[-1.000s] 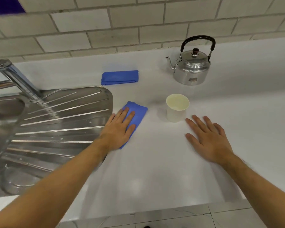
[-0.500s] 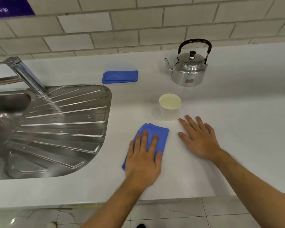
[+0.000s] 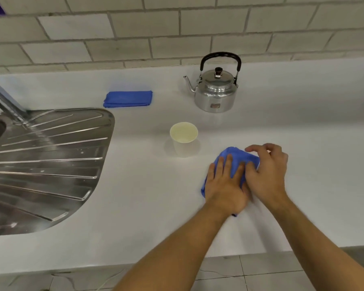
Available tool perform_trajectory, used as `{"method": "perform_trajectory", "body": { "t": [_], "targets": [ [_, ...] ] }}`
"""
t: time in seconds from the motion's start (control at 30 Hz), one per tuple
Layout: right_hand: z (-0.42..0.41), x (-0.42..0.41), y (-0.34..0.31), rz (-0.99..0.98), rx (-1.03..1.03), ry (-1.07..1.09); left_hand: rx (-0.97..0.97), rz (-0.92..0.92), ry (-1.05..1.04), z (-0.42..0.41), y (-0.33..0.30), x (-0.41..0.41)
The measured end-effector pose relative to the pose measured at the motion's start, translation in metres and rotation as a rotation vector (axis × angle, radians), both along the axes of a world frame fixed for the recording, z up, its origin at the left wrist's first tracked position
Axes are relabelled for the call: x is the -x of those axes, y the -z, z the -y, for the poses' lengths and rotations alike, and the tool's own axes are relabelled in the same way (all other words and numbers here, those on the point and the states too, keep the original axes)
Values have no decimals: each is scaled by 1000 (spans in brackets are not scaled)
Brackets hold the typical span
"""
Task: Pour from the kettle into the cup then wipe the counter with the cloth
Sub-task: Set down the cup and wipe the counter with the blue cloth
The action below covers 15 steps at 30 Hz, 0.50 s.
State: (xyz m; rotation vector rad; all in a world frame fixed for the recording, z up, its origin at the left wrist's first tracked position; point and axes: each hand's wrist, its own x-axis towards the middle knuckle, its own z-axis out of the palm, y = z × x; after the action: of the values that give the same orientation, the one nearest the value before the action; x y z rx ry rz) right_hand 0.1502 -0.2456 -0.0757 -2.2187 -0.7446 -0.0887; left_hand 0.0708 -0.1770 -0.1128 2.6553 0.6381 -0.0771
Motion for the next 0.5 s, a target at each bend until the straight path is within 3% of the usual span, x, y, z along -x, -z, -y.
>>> {"method": "perform_trajectory", "body": {
  "t": [0.07, 0.13, 0.17, 0.27, 0.37, 0.43, 0.5],
  "targets": [
    [-4, 3, -2, 28, 63, 9, 222, -11, 1, -7, -15, -6],
    [-17, 12, 0, -148, 168, -17, 628, 166, -155, -21, -34, 6],
    [-25, 18, 3, -227, 264, -14, 675, 254, -224, -29, -39, 17],
    [-52, 41, 22, -292, 535, 47, 444, 352, -302, -59, -36, 60],
    [-70, 54, 40, -157, 630, 100, 124, 385, -343, -104, -25, 97],
    [-77, 46, 44, -47, 657, 79, -91, 287, -345, -140, -16, 115],
    [-85, 25, 44, 21, 664, 4, -170, 94, -358, -165, -6, 129]
  ]
}}
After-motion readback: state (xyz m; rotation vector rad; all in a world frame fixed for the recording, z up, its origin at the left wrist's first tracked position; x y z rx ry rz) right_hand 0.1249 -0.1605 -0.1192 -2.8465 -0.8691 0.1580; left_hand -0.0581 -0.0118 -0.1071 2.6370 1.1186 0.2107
